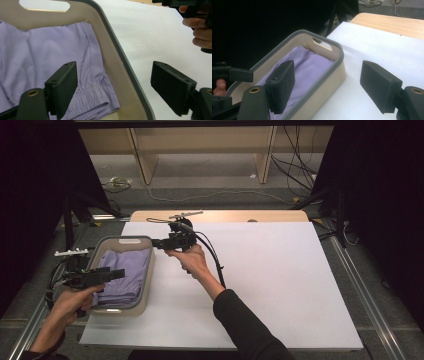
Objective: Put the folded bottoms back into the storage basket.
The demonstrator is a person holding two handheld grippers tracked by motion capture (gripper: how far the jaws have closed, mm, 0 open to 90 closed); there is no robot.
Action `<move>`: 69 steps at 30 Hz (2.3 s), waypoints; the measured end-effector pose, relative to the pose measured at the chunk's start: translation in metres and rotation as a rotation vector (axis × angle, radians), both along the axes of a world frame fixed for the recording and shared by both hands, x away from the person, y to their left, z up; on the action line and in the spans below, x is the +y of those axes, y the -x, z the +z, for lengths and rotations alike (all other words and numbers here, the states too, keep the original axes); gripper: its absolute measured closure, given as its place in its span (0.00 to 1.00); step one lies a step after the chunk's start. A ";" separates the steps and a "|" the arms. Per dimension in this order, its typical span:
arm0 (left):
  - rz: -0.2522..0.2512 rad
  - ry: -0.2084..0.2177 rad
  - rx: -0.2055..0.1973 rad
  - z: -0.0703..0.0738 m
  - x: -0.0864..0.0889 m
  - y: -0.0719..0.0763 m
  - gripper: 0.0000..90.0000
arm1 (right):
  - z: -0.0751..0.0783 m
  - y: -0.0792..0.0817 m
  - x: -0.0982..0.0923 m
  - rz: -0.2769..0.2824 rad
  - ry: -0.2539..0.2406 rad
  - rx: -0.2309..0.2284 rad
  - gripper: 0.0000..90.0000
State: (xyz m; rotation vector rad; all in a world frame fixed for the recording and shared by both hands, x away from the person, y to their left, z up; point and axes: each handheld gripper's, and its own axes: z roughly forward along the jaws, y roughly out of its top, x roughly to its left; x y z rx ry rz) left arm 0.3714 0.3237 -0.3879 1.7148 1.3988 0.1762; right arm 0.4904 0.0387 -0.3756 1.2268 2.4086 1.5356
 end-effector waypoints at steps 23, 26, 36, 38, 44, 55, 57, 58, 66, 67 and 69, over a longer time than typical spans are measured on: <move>-0.072 0.015 -0.096 0.001 -0.041 0.006 0.22 | -0.006 0.021 -0.047 -0.001 0.006 -0.066 0.30; -0.085 0.013 -0.101 0.000 -0.047 0.007 0.22 | -0.007 0.025 -0.055 -0.005 -0.003 -0.072 0.30; -0.126 0.019 -0.120 -0.002 -0.064 0.011 0.20 | -0.014 0.037 -0.076 -0.017 -0.030 -0.095 0.30; -0.132 0.018 -0.121 -0.003 -0.067 0.011 0.20 | -0.014 0.039 -0.079 -0.020 -0.032 -0.098 0.30; -0.142 0.019 -0.139 -0.004 -0.073 0.014 0.20 | -0.015 0.044 -0.089 -0.025 -0.033 -0.108 0.30; -0.161 0.015 -0.159 -0.009 -0.082 0.017 0.20 | -0.021 0.053 -0.107 -0.033 -0.032 -0.109 0.30; -0.165 0.016 -0.167 -0.009 -0.084 0.018 0.20 | -0.021 0.055 -0.112 -0.037 -0.034 -0.111 0.30; -0.162 0.019 -0.169 -0.010 -0.084 0.018 0.20 | -0.021 0.056 -0.114 -0.038 -0.037 -0.112 0.30; -0.179 0.025 -0.181 -0.011 -0.089 0.020 0.19 | -0.022 0.063 -0.128 -0.049 -0.043 -0.125 0.30; -0.180 0.024 -0.183 -0.012 -0.090 0.021 0.19 | -0.022 0.064 -0.129 -0.048 -0.041 -0.123 0.30; -0.184 0.027 -0.189 -0.012 -0.091 0.021 0.19 | -0.022 0.066 -0.131 -0.047 -0.041 -0.126 0.30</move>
